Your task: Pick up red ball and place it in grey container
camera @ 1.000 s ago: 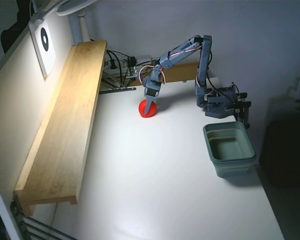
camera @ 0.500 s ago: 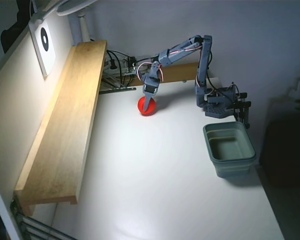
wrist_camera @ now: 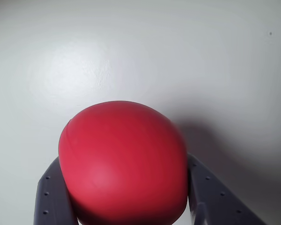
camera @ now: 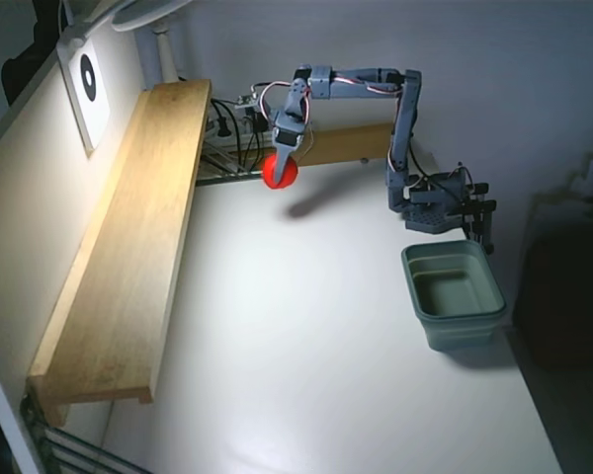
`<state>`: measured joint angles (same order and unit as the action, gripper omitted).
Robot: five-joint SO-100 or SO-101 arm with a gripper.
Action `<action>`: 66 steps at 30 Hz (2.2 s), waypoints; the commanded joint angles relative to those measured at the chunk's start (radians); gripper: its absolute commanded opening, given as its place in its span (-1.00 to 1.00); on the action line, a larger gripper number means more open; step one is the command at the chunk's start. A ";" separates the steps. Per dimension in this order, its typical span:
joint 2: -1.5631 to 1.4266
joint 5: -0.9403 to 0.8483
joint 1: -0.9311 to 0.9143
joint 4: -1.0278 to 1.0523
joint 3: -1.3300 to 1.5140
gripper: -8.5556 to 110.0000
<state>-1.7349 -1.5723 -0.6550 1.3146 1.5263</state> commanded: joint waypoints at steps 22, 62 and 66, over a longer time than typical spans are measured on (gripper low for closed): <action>0.264 0.002 0.039 0.427 -0.899 -0.47; 0.264 0.002 1.209 0.427 -0.899 -0.47; 0.264 0.002 1.330 0.427 -0.899 -0.47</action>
<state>-1.4588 -1.5739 0.5875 1.7288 0.6596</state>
